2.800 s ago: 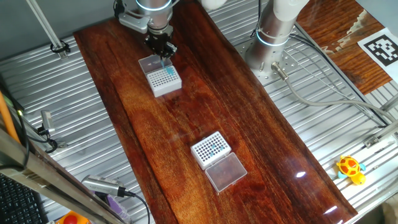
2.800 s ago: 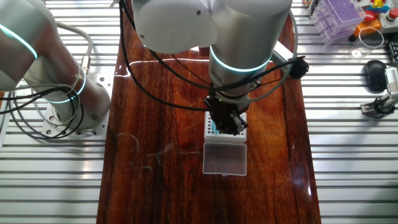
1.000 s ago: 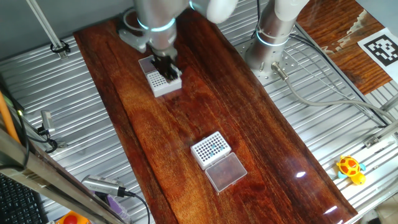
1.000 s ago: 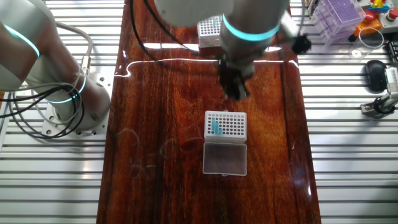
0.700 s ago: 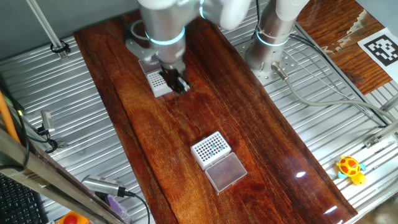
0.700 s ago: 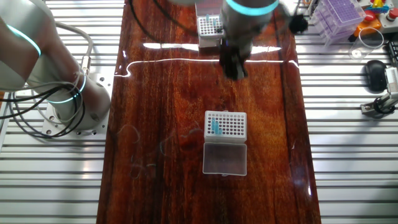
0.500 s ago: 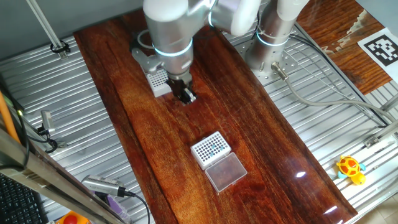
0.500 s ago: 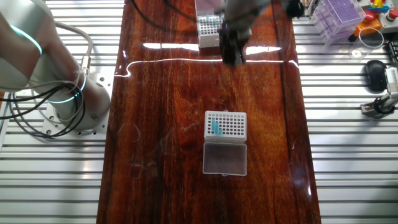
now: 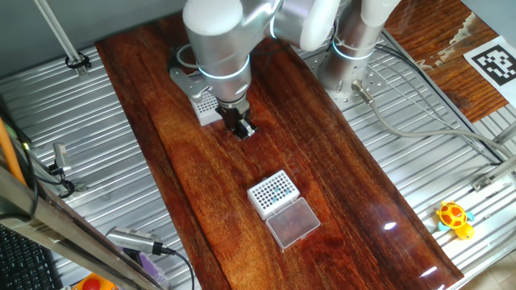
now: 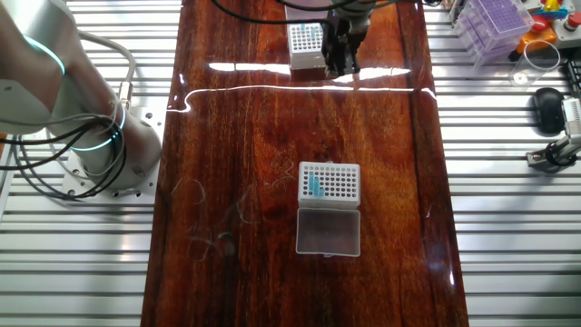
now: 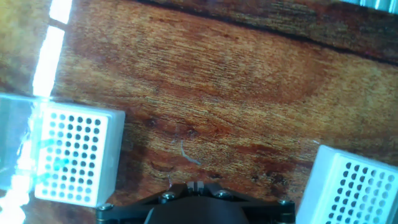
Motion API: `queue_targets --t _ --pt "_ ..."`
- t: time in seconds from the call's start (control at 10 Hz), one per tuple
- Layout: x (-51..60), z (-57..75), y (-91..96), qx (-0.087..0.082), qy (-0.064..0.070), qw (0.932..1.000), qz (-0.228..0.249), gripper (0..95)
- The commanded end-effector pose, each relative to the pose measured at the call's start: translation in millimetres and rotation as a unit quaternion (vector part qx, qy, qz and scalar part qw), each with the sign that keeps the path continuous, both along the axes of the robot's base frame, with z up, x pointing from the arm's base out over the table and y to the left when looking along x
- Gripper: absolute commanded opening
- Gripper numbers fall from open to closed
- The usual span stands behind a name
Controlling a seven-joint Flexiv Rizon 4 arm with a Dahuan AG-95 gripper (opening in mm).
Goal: Transfer all medium pipette tips from one holder to another
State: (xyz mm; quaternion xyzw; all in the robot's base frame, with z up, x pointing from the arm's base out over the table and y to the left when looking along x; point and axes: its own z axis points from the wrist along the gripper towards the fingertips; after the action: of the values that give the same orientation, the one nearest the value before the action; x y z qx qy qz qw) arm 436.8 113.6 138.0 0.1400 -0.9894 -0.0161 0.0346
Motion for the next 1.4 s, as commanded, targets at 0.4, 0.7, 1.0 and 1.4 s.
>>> queue_targets --t 0.4,0.7,1.0,1.4 --pt "0.6 0.0 0.3 0.02 0.02 0.9862 0.163 0.0" --pt "0.6 0.0 0.3 0.034 0.014 0.9869 0.157 0.0" --pt "-11.9 -5.0 56.6 0.05 0.008 0.9923 0.113 19.0" --pt "-30.1 -20.8 142.3 0.039 -0.002 0.9979 0.053 19.0"
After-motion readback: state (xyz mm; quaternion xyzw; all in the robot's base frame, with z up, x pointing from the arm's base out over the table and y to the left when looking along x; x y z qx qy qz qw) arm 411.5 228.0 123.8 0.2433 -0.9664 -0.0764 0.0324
